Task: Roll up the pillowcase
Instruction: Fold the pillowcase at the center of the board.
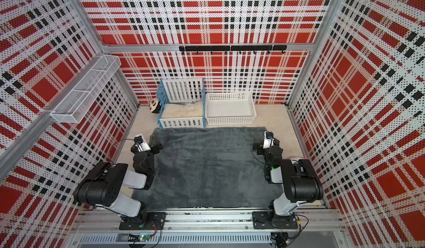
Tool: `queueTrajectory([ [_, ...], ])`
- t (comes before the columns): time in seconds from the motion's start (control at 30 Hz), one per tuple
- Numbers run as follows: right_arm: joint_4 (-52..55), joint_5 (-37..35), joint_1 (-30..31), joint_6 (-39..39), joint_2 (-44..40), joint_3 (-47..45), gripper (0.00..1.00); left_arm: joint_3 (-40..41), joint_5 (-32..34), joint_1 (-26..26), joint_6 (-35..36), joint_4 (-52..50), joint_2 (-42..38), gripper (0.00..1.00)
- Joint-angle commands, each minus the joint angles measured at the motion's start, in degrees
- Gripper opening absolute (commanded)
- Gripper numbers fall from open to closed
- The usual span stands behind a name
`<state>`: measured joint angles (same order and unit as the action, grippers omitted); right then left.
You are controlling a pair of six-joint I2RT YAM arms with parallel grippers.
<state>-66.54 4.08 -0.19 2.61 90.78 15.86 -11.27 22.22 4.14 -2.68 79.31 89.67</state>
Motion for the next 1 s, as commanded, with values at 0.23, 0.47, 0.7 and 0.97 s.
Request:
queueTrajectory([
  [0.23, -0.2, -0.2, -0.3, 0.0, -0.8, 0.6, 1.0, -0.2, -0.6, -0.4, 0.4, 1.6, 0.3, 0.99],
  [0.47, -0.3, -0.1, -0.3, 0.1, -0.8, 0.6, 1.0, -0.2, -0.6, -0.3, 0.4, 1.6, 0.4, 0.99],
  [0.7, -0.3, -0.5, -0.3, 0.1, -0.9, 0.5, 1.0, -0.7, -4.9, -2.6, -1.0, 0.1, -0.2, 0.99],
  [0.97, 15.3, -9.2, -0.3, 5.9, -18.0, 2.1, 1.0, -15.7, 3.3, -4.6, -14.6, -40.4, -16.3, 0.99],
])
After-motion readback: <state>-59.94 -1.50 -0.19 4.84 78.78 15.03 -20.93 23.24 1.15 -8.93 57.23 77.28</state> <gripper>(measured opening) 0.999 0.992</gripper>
